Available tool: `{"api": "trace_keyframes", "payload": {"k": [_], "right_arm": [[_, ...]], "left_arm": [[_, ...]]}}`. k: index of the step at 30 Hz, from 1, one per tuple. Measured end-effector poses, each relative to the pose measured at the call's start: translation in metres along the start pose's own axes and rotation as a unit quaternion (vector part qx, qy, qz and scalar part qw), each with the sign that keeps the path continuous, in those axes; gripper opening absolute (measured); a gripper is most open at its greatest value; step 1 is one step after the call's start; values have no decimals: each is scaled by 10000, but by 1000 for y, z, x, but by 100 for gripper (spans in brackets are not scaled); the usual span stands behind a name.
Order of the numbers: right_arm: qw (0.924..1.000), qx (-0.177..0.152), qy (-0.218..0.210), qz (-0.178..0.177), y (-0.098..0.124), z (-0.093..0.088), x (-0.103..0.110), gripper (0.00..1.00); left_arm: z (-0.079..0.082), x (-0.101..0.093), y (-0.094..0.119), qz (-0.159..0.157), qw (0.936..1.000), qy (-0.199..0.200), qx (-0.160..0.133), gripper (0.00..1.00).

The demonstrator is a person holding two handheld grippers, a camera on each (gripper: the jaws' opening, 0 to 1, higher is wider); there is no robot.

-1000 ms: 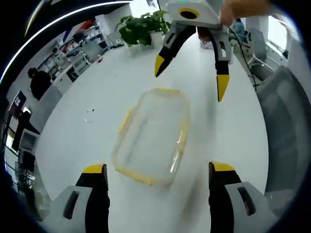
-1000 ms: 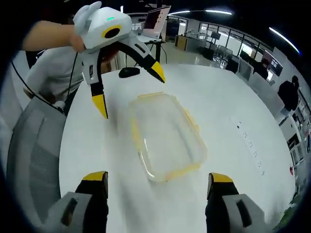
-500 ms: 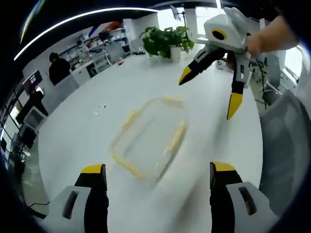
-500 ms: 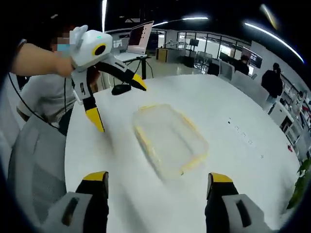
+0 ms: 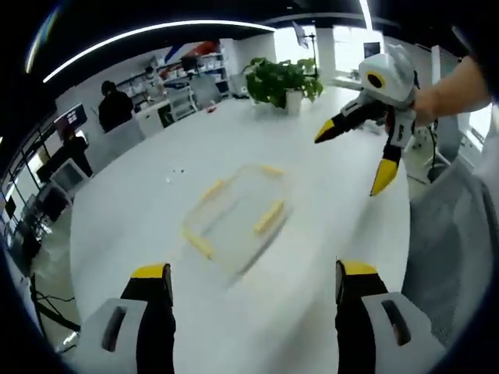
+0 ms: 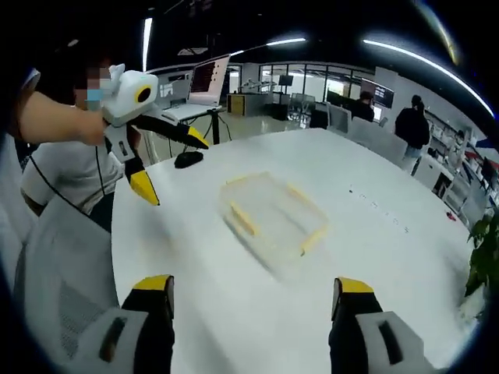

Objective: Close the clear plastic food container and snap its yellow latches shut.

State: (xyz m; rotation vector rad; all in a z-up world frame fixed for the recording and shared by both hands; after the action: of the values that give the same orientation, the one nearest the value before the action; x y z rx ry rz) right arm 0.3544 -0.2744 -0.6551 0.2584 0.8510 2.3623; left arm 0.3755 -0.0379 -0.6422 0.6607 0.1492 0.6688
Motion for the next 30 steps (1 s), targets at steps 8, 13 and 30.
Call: {"api": "trace_keyframes", "payload": {"k": [8, 13, 30], "right_arm": [[9990, -195, -326, -231, 23, -18, 15, 83], [9978, -306, -476, -343, 35, -28, 24, 82], [9934, -550, -696, -727, 64, -58, 40, 80]], "left_arm": [[-10, -10, 16, 177, 9992, 289, -199, 85], [-16, -22, 25, 217, 9988, 349, -283, 87], [-41, -50, 49, 373, 9958, 607, -575, 88]]}}
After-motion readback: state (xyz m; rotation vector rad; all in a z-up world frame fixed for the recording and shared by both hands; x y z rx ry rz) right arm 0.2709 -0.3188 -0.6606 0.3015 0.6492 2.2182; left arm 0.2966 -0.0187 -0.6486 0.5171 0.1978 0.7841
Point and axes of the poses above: the point that each gripper's makers call its tool centre point, and the gripper's own axes: y roughly backward along the fingers, x roughly to its left, z roughly out of its top, the point moved 6 cm from there along y, roughly backward along the fingers, and after that the axes turned 1 degree about -x, right-handed, at the moved point
